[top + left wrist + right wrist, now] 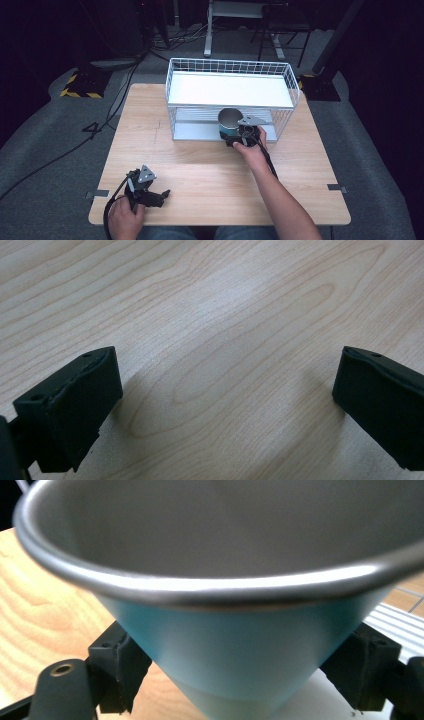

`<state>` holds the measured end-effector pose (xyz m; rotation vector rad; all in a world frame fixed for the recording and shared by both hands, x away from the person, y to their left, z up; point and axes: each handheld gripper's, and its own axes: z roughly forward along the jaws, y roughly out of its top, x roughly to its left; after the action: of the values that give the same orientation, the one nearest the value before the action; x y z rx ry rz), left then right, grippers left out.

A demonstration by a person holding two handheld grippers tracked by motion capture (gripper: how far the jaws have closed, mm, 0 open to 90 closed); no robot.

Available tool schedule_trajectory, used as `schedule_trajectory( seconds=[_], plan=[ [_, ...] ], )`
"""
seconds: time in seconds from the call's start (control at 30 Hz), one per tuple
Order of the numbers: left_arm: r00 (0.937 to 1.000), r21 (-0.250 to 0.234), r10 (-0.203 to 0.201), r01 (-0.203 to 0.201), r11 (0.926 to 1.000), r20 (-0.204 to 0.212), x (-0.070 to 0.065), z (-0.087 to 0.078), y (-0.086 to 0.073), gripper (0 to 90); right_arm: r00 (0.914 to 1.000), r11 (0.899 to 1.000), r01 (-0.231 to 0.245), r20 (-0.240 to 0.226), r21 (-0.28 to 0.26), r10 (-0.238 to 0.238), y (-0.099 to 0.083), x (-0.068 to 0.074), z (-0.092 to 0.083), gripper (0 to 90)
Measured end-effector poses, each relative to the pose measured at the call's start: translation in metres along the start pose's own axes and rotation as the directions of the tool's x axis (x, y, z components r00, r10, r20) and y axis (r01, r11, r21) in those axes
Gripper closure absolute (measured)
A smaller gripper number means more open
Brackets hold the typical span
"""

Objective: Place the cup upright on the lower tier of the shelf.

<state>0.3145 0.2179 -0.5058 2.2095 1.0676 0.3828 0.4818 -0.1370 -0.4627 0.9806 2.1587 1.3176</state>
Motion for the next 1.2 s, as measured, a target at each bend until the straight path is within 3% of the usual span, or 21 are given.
schedule_trajectory(
  seconds=[0.2, 0.53, 0.7, 0.8, 1.2],
  plan=[
    [1.0, 0.0, -0.001, 0.001, 1.0, 0.0, 0.0, 0.0, 0.0, 0.0, 0.9997, 1.0, 0.005, 0.025, 0.0, -0.005, 0.007, -0.002, 0.01, 20.7],
    [1.0, 0.0, 0.0, 0.0, 1.0, 0.0, 0.0, 0.0, 0.0, 0.0, 0.9987, 0.998, -0.044, 0.022, -0.033, 0.045, 0.007, -0.002, 0.031, 20.6],
    [1.0, 0.0, -0.001, 0.001, 1.0, 0.0, 0.0, 0.0, 0.0, 0.0, 0.9988, 0.999, -0.04, 0.027, -0.036, 0.041, 0.007, -0.003, 0.037, 20.7],
    [1.0, 0.0, -0.001, 0.001, 1.0, 0.0, 0.0, 0.0, 0.0, 0.0, 0.9971, 0.996, -0.067, 0.033, -0.051, 0.069, 0.007, -0.005, 0.042, 20.6],
    [1.0, 0.0, 0.0, 0.0, 1.0, 0.0, 0.0, 0.0, 0.0, 0.0, 0.9926, 0.994, -0.103, 0.063, -0.021, 0.104, 0.007, -0.009, 0.05, 19.5]
  ],
)
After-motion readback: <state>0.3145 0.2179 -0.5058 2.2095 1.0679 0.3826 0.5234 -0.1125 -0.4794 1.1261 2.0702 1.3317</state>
